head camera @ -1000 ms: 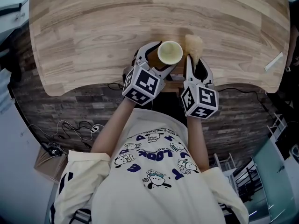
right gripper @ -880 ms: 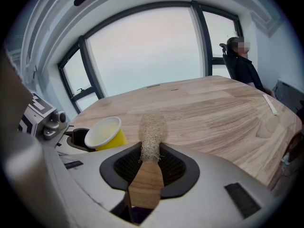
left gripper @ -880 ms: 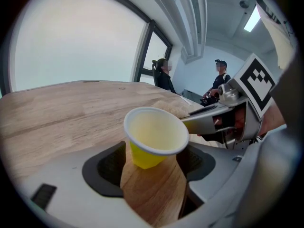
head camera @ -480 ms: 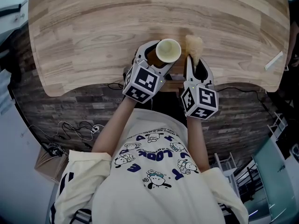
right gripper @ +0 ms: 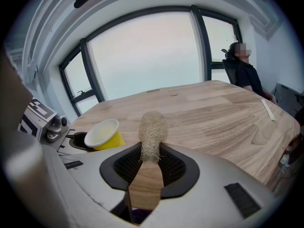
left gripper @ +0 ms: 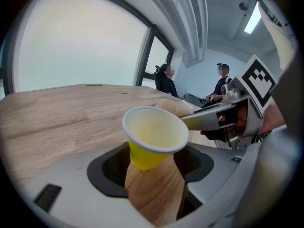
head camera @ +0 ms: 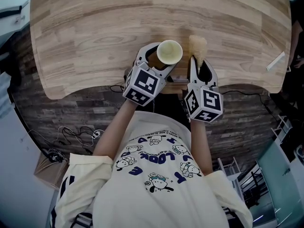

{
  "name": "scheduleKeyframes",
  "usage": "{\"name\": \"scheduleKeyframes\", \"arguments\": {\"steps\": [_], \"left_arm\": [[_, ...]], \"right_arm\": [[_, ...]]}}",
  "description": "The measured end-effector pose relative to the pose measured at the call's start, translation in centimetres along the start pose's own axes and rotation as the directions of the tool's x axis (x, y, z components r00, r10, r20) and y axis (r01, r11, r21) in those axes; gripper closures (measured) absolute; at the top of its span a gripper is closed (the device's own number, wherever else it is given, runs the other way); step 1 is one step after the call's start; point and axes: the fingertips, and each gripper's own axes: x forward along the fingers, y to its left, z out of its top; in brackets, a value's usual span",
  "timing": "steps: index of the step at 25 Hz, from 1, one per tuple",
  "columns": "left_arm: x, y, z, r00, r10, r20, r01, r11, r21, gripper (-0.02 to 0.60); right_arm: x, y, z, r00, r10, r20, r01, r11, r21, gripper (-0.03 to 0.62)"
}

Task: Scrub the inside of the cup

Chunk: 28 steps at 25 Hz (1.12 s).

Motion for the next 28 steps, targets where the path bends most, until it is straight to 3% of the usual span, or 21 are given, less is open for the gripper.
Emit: {"name": "scheduleKeyframes", "arguments": {"steps": [7, 14, 22, 28], "left_arm": [[-0.8, 0.4, 0.5, 1.0, -0.002, 0.022, 0.002, 1.0, -0.003, 0.279], [-2.2, 1.3, 1.5, 0.999, 0.037, 0.034, -0.038, 0.999, 0.025, 0.282], [-4.0, 2.3, 3.5, 0.995, 0.086, 0.05, -0.089, 0.993, 0.082, 0.282], [-5.3, 2.2, 4.9, 0.993, 0.103, 0.06, -0.11, 0.986, 0.126, 0.282]], "right_arm": [[-0.9, 1.3, 2.2, 0.998, 0.044, 0.047, -0.043, 0.999, -0.029, 0.499], [-2.7, 4.7, 5.0, 0.981, 0.175, 0.08, -0.167, 0.981, -0.1, 0.499], [-5.3, 9.5, 8.3, 0.938, 0.341, 0.069, -0.316, 0.917, -0.242, 0.502], [-6.7, 10.8, 9.0, 0.923, 0.384, 0.027, -0.354, 0.872, -0.338, 0.502]]}}
